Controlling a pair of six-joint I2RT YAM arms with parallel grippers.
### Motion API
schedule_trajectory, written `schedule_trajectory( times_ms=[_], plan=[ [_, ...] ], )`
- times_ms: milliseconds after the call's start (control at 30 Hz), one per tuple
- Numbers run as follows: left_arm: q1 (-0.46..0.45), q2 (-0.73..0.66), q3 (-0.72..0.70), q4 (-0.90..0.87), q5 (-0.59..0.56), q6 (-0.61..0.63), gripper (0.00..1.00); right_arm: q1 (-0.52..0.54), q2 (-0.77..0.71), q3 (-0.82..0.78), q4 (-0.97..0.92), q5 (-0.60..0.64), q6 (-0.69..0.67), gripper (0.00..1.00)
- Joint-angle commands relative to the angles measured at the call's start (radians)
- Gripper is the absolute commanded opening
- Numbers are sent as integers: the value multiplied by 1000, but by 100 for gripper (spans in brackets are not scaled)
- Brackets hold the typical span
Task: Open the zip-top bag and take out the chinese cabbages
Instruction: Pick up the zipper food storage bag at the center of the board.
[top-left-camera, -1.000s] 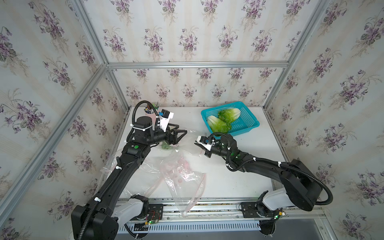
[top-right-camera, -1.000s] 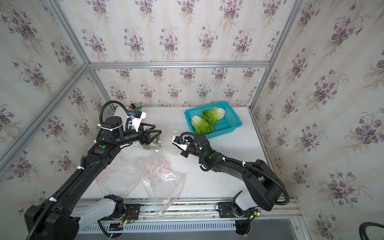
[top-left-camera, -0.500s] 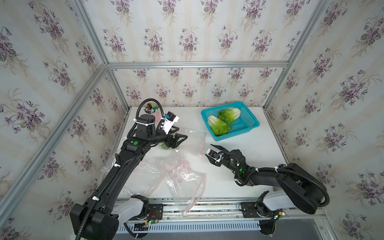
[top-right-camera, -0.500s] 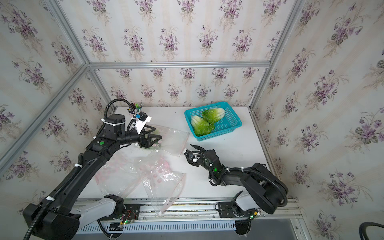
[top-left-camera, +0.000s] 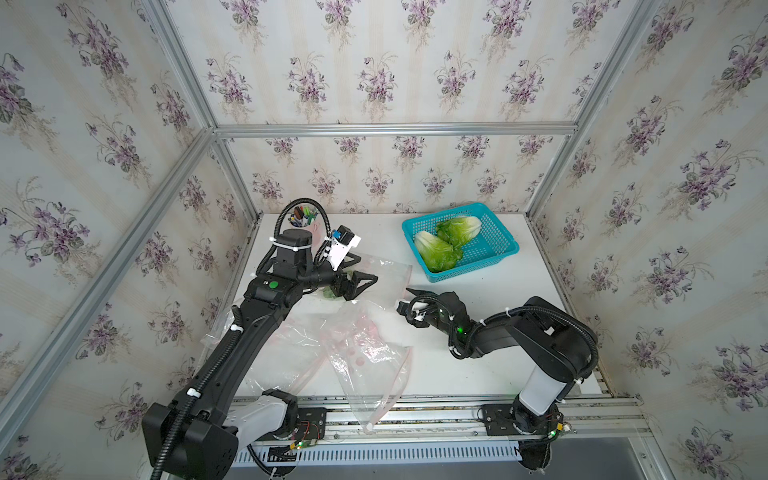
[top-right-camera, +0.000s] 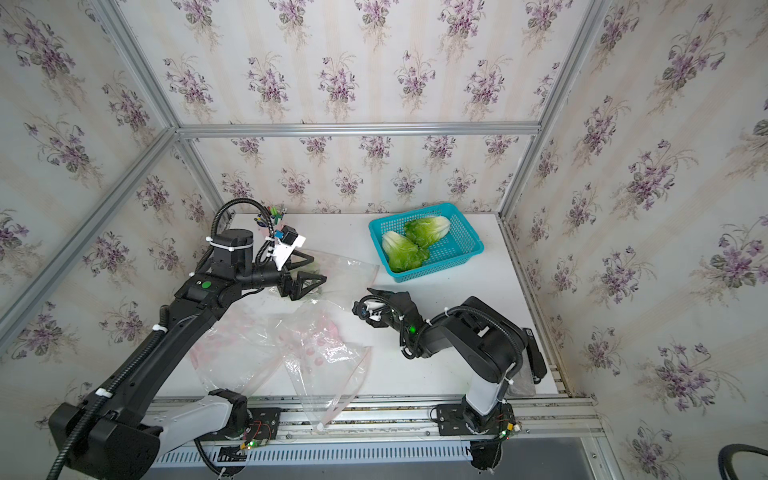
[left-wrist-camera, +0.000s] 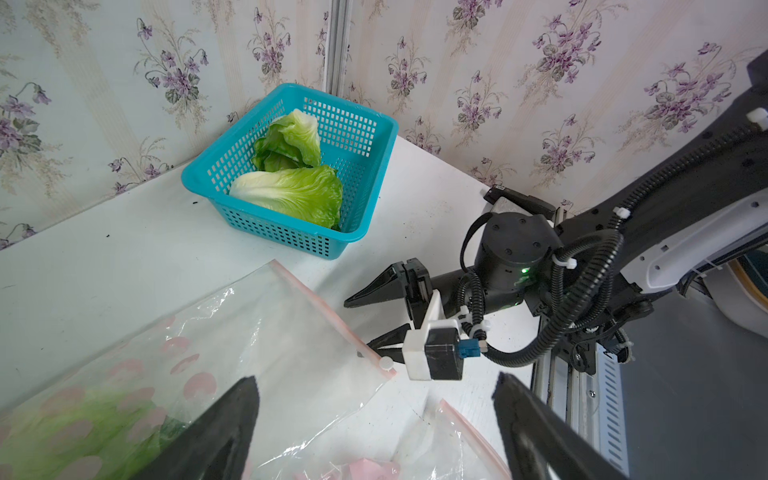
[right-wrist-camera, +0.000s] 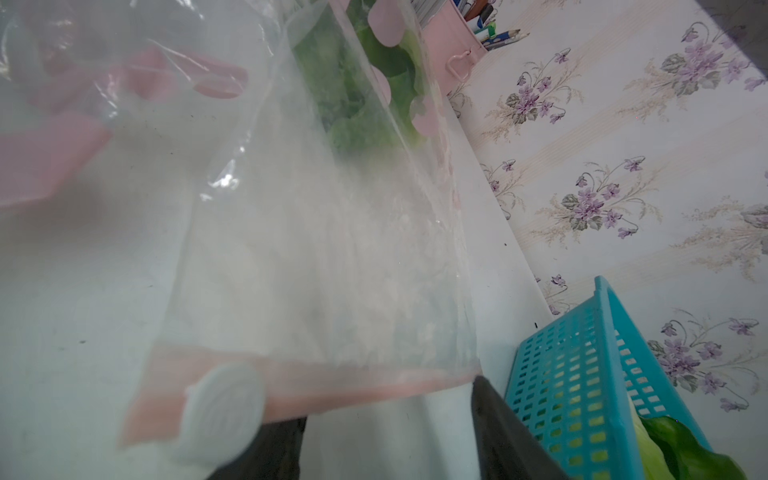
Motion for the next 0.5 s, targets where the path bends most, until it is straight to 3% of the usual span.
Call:
schedule_trajectory(
  times_ms=[0, 67, 100, 167, 200, 333, 467],
  plan=[
    [0, -18, -11, -1, 27, 54, 90, 0, 41, 42, 23, -27, -32, 58],
    [0, -24, -18, -3, 27, 63, 89, 0, 67, 63, 31, -36, -16, 53],
    [-1, -28, -21, -3, 27, 66, 88, 0, 77, 71, 42, -39, -5, 43],
    [0, -33, -28, -3, 31, 74, 87, 0, 83, 72, 82, -40, 28, 10],
    [-1, -37, -31, -2, 30, 77, 86, 0, 76, 68, 111, -29, 63, 0],
    [-1, -41, -32, -12, 50, 110, 79, 0, -5, 53, 131, 28, 213, 0],
    [-8, -25, -22, -30, 90, 145, 75, -13, -180, 29, -2, -104, 273, 0]
  ],
)
